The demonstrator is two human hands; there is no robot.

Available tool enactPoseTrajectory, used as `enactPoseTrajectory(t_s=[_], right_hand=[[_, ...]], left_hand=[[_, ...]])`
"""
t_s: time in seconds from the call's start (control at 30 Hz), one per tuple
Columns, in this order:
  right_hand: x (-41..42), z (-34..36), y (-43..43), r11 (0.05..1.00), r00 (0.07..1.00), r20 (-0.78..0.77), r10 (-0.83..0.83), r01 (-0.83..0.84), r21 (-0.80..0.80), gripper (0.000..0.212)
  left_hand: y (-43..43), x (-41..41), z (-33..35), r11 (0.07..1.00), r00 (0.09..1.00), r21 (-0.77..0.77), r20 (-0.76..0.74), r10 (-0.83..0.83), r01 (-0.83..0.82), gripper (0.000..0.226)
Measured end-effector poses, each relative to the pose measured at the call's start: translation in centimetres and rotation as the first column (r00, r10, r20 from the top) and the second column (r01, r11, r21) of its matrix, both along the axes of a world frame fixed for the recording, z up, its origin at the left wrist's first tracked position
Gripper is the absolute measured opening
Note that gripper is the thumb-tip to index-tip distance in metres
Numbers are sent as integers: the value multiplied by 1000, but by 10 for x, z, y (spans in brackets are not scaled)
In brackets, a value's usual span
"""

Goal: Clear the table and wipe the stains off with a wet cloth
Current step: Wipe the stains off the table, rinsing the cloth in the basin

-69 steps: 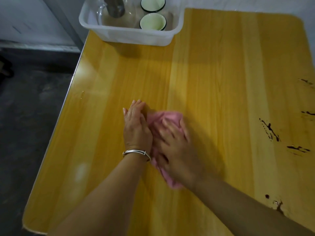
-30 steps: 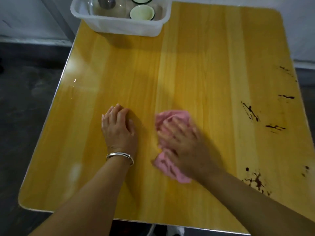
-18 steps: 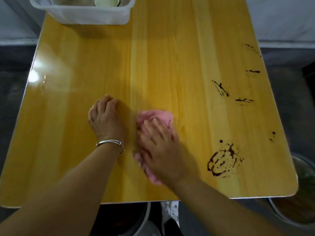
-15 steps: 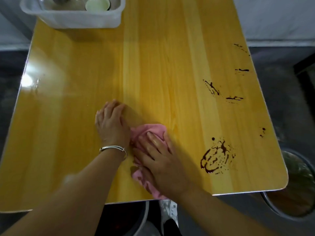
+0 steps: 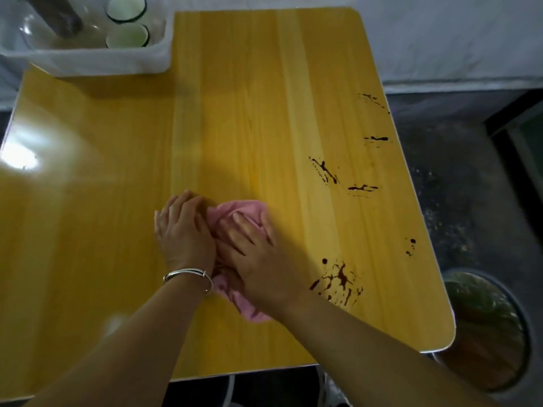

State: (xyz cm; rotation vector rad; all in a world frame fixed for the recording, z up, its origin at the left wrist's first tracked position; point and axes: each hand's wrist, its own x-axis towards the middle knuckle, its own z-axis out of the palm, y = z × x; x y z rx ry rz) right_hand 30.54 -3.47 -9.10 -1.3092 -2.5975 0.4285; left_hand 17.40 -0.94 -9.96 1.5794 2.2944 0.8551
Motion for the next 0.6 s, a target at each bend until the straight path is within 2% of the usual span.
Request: enactPoseTrajectory(t_s=[0.07,0.13,0.23,0.33,0.47,0.6], right_hand=[[11,-5,21,995,997,2,78,-78,59,44],[17,-4,57,996,998,50,-23,18,93,44],[22,4,110,979,974,112,-198,203,-36,44],[18,2,101,969,967,58,-249,249,13,45],[28,-4,49,1000,999,-52,-10,10,17,45],[36,-4,73,991,990,-45,132,-131,28,45]], left_hand=[[8,12,1,1000,1000,9,18,23,-23,35],[16,23,3,998,998,26,29,49,-50,35],[25,39,2,997,997,37,41,62,-63,37],[32,45,2,994,993,50,68,92,-96,35],[40,48,4,990,986,23,93,139,-142,35],[45,52,7,985,981,-4,90,174,-174,37]])
